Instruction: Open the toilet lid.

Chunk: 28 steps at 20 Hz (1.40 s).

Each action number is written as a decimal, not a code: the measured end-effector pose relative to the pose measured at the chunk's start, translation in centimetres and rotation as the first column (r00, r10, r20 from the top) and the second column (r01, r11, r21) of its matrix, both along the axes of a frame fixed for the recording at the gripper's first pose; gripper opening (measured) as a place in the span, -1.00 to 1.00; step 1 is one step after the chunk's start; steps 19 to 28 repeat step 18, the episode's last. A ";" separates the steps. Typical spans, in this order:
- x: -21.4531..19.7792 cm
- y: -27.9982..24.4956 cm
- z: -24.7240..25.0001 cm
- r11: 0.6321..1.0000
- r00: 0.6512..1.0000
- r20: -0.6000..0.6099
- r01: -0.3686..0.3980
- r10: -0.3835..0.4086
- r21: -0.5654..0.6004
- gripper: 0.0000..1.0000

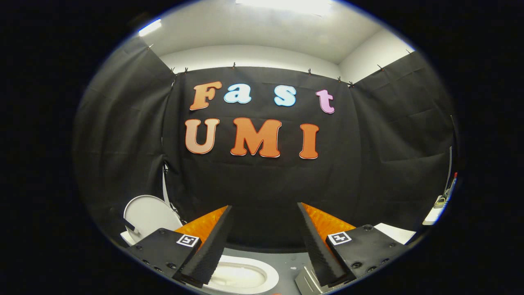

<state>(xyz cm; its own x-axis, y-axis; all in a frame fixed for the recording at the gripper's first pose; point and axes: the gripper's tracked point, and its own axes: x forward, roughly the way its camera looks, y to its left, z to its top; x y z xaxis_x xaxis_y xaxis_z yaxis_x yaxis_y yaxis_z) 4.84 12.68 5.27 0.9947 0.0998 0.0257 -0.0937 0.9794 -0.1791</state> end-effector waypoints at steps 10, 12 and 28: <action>-0.1 0.9 0.0 1.000 1.000 -0.009 -0.011 0.011 0.012 0.92; -0.2 1.0 -0.1 1.000 1.000 -0.010 -0.015 0.015 0.012 0.92; -0.2 0.9 -0.3 1.000 1.000 -0.016 -0.012 0.012 0.010 0.92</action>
